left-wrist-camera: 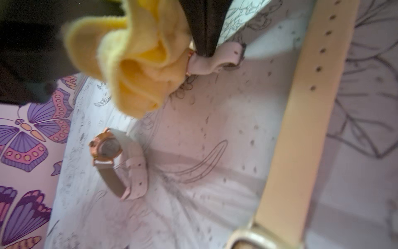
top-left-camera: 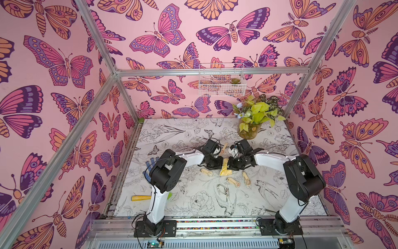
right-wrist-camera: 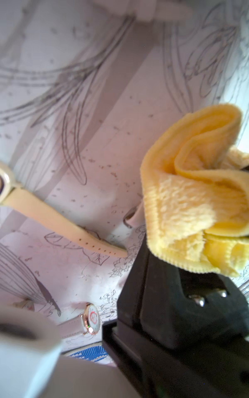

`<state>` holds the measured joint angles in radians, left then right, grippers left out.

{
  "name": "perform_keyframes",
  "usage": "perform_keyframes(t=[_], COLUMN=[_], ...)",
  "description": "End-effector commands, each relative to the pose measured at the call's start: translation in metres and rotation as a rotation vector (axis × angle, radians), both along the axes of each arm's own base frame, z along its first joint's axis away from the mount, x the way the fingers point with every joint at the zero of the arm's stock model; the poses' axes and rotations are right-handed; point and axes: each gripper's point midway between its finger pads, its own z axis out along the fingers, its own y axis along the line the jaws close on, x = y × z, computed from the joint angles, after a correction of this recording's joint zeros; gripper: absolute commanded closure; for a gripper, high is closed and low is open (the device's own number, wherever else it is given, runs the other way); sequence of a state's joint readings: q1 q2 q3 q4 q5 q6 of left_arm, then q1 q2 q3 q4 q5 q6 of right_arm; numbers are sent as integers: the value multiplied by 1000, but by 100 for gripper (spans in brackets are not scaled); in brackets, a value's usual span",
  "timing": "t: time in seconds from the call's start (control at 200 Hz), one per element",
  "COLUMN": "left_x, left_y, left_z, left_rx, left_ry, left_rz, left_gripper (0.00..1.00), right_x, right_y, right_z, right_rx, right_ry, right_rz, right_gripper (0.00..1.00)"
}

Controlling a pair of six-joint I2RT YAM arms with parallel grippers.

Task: Wipe the watch dial
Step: Wipe the dirt from the watch dial.

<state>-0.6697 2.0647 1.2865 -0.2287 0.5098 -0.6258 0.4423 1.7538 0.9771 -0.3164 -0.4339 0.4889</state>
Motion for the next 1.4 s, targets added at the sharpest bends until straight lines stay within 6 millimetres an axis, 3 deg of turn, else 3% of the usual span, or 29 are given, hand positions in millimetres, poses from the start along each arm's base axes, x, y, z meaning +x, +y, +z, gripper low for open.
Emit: perform_keyframes(t=[0.0,0.115,0.26,0.691,0.896,1.222,1.392], left_x=[-34,-35,-34,-27,-15,4,10], left_y=[38,38,38,34,31,39,60], left_z=[-39,-39,-37,-28,3,66,78], left_rx=[178,178,175,163,153,185,240], left_ry=[145,143,134,115,49,-63,-59], left_rz=[23,25,26,37,28,56,130], left_gripper=[100,100,100,100,100,100,71], right_x=[-66,-67,-56,4,21,20,18], right_y=[-79,-85,-78,-26,-20,-15,-12], right_z=[-59,-54,-37,73,106,100,100], right_rx=[-342,-351,-318,-78,-41,-3,13], right_ry=[269,271,239,42,-33,-25,-24], right_rz=[-58,-78,-81,-29,-48,-68,-60], right_gripper=[100,100,100,100,100,100,100])
